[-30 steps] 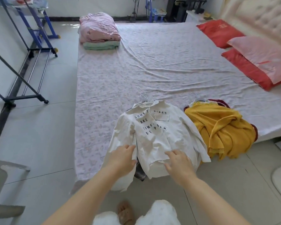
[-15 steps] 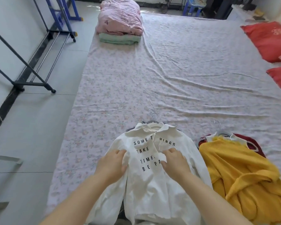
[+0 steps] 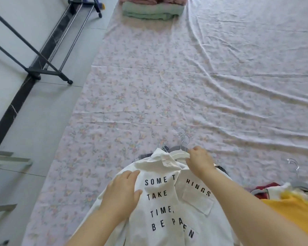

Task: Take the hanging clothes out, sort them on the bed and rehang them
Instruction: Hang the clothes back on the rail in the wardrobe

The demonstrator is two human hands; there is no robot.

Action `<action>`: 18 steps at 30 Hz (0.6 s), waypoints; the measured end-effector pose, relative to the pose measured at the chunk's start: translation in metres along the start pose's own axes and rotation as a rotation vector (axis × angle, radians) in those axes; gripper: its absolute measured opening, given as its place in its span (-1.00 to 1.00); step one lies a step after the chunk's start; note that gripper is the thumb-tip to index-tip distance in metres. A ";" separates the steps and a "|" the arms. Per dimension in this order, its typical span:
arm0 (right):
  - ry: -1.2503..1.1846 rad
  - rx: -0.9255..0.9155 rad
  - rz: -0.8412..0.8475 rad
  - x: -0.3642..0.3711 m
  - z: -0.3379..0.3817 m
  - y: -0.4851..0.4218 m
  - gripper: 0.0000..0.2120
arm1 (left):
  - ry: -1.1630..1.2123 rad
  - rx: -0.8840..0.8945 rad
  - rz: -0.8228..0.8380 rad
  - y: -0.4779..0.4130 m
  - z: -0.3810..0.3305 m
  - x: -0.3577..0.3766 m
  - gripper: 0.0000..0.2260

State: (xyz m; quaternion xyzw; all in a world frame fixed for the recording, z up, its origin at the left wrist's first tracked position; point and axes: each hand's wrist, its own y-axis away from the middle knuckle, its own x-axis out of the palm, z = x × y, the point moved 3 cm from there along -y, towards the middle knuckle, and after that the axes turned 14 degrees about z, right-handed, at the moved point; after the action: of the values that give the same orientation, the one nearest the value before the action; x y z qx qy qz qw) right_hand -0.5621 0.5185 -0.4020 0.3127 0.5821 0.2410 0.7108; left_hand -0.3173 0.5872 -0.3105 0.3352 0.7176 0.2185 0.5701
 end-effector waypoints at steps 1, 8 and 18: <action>0.022 0.006 0.012 0.005 -0.001 -0.012 -0.71 | -0.003 -0.007 0.002 -0.006 0.001 0.002 -0.52; 0.041 0.044 0.008 0.045 -0.012 -0.052 -0.72 | -0.019 -0.036 0.007 -0.026 0.007 0.019 -0.52; -0.376 -0.054 -0.204 0.038 -0.009 0.026 -0.92 | 0.048 0.062 -0.041 -0.005 -0.010 0.021 -0.54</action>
State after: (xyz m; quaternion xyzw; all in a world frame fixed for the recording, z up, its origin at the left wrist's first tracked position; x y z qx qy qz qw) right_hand -0.5626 0.5644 -0.4102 0.2724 0.4610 0.1209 0.8359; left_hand -0.3312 0.6001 -0.3256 0.3326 0.7440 0.1925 0.5466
